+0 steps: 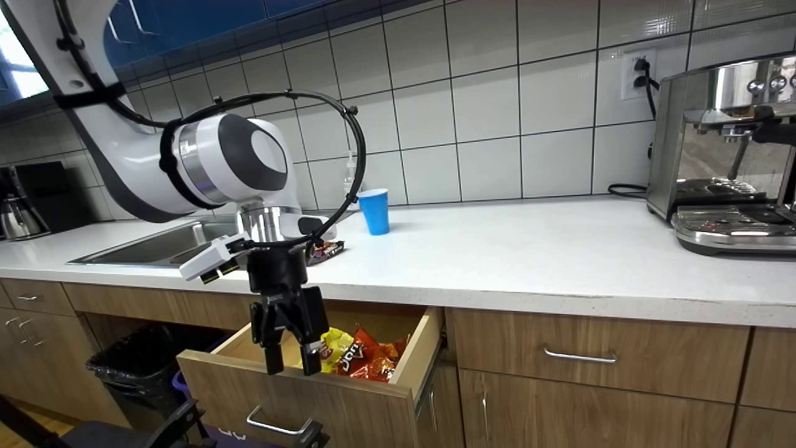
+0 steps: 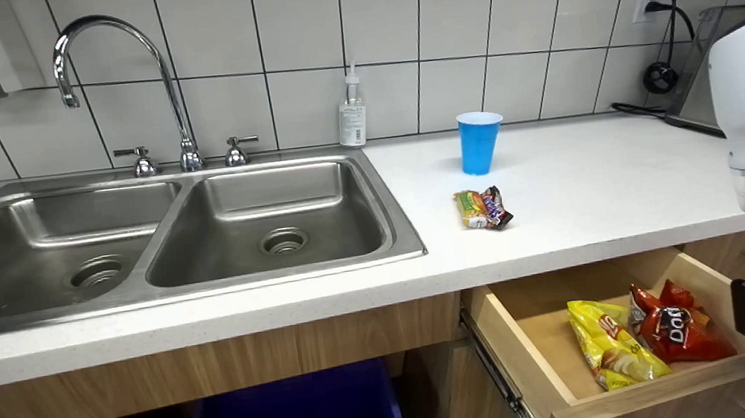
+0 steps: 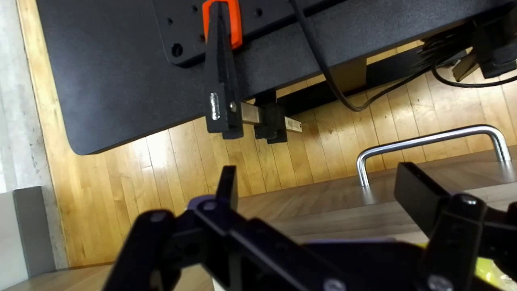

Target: Put the red and yellow packets in the open drawer, then close the drawer

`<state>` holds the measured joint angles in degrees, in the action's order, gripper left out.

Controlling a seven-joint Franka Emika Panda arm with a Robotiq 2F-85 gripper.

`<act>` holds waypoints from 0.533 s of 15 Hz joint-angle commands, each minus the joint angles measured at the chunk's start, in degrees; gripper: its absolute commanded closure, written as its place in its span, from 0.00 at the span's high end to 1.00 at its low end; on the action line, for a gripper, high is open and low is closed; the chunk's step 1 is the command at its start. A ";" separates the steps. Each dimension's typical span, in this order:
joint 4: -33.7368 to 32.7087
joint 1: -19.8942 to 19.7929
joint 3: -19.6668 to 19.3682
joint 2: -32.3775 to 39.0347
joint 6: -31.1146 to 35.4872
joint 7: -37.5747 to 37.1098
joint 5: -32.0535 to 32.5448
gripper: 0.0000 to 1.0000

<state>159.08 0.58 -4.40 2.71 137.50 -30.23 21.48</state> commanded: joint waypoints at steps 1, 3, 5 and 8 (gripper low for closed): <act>-0.08 -0.92 -0.09 0.52 -2.55 1.86 1.02 1.00; -0.08 -0.78 -0.13 1.01 -3.17 1.78 1.17 1.00; -0.08 -0.63 -0.18 1.55 -3.30 1.34 1.48 1.00; -0.11 -0.39 -0.29 2.44 -2.91 0.45 1.88 1.00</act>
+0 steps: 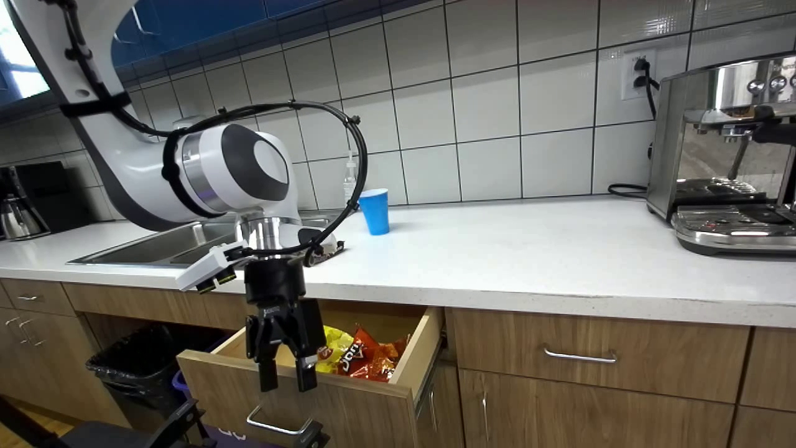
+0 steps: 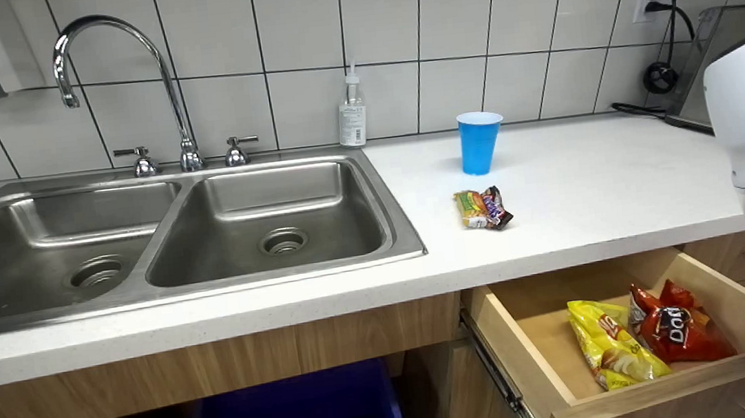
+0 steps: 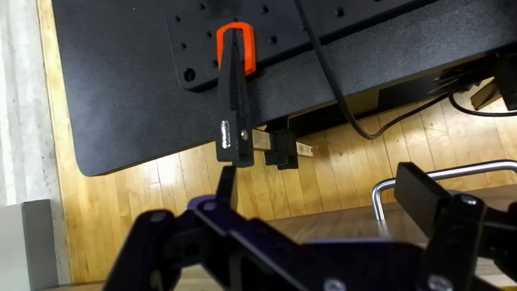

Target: Put the red and yellow packets in the open drawer, then close the drawer

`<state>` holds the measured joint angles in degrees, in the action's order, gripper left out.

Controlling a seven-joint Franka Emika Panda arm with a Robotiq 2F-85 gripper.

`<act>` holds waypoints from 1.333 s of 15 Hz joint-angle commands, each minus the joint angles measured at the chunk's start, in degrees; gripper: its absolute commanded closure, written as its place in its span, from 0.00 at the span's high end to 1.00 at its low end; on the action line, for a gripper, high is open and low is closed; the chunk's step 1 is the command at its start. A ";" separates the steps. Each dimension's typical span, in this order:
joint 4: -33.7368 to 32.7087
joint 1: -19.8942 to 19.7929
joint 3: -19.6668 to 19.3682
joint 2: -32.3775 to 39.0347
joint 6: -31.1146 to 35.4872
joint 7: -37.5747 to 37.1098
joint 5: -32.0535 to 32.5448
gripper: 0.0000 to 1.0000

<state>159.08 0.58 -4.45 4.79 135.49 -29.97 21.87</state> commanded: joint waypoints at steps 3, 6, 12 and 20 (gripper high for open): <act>-0.35 -0.16 -0.32 1.36 -0.22 -0.59 1.57 1.00; -0.43 0.10 -0.56 2.20 2.20 -2.30 2.54 1.00; -1.03 0.72 -1.44 4.05 8.96 -6.85 5.52 1.00; -1.53 1.21 -2.27 4.16 12.32 -9.51 5.84 1.00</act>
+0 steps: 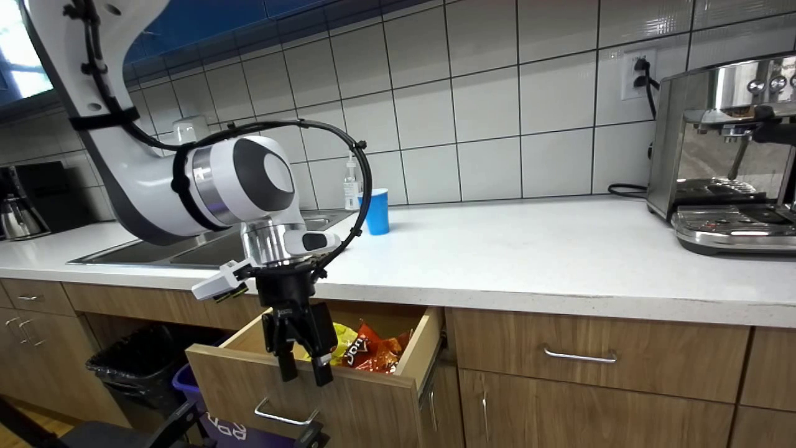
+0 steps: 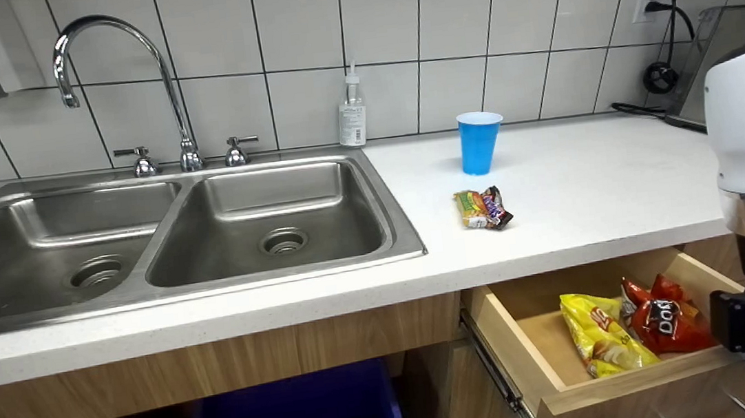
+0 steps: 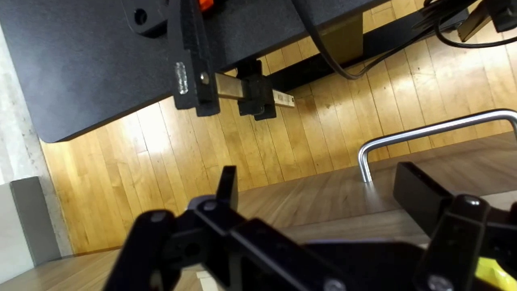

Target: Put the red and yellow packets in the open drawer, then close the drawer

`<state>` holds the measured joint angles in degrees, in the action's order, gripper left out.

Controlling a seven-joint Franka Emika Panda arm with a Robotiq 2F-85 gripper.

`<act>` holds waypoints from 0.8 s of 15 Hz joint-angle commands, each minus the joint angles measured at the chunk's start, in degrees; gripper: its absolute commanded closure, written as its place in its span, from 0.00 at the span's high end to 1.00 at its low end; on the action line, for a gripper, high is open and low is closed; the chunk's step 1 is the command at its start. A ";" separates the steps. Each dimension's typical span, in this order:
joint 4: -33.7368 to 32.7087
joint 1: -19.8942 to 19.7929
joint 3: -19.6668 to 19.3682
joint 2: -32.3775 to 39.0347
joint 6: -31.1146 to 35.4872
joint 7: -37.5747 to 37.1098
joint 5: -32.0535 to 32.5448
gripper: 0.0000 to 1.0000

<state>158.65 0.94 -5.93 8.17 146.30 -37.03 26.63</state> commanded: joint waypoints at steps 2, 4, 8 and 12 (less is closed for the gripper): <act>-1.64 0.89 -0.81 0.91 1.54 -2.76 0.89 1.00; -2.28 0.89 -0.74 1.15 1.11 -2.90 0.33 1.00; -3.76 0.93 -0.84 1.68 1.14 -3.58 -0.07 1.00; -5.56 1.11 -1.01 2.84 1.04 -5.14 -0.19 1.00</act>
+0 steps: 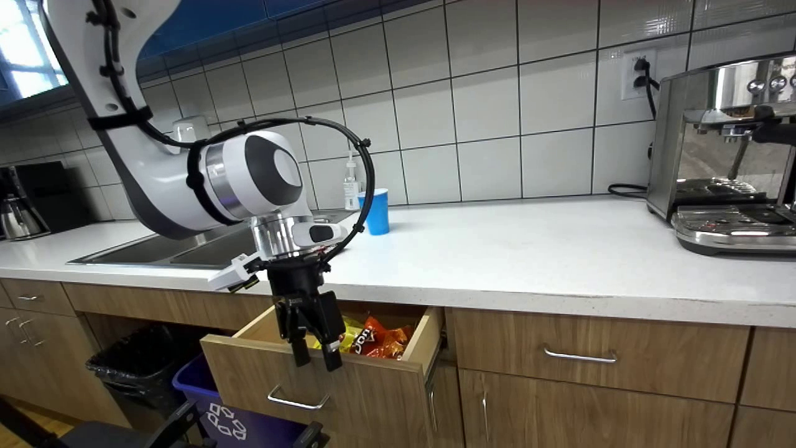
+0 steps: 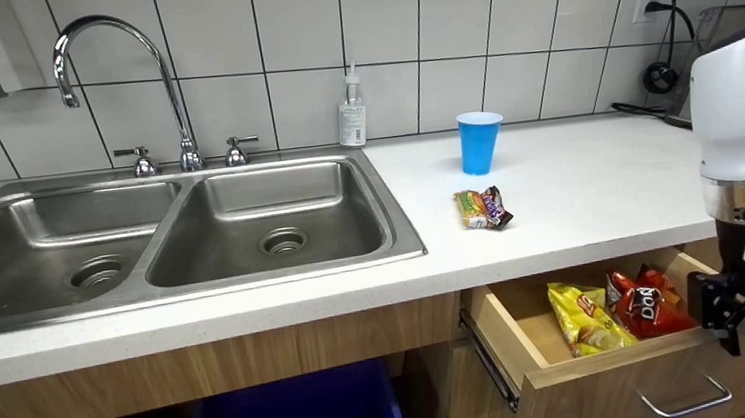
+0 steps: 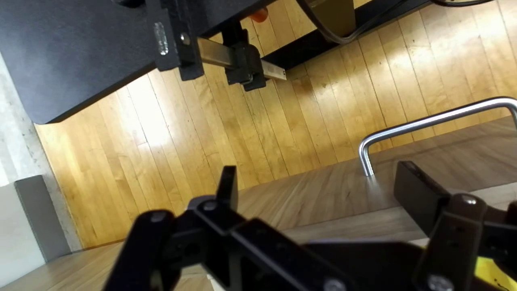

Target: Put the red and yellow packets in the open drawer, then close the drawer

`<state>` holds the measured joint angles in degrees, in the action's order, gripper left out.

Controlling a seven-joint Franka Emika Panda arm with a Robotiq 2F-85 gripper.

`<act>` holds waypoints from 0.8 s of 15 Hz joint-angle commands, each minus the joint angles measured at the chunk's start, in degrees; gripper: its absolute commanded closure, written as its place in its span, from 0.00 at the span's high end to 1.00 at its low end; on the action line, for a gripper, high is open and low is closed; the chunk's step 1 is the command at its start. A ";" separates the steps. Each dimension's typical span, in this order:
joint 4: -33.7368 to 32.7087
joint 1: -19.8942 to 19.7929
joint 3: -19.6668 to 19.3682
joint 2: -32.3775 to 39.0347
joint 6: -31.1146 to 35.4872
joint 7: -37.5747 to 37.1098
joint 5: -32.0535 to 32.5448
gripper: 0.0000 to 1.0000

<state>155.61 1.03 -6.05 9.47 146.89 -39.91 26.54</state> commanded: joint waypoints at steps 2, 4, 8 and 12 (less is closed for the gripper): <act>-3.28 1.18 -1.06 2.23 0.49 -3.00 -0.02 1.00; -3.78 1.30 -1.26 2.63 0.54 -3.49 0.16 1.00; -5.06 1.47 -2.08 3.45 0.59 -4.40 0.44 1.00; -6.12 1.41 -2.96 4.17 0.42 -4.45 0.39 1.00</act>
<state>151.90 1.68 -7.52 11.92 146.90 -42.56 26.46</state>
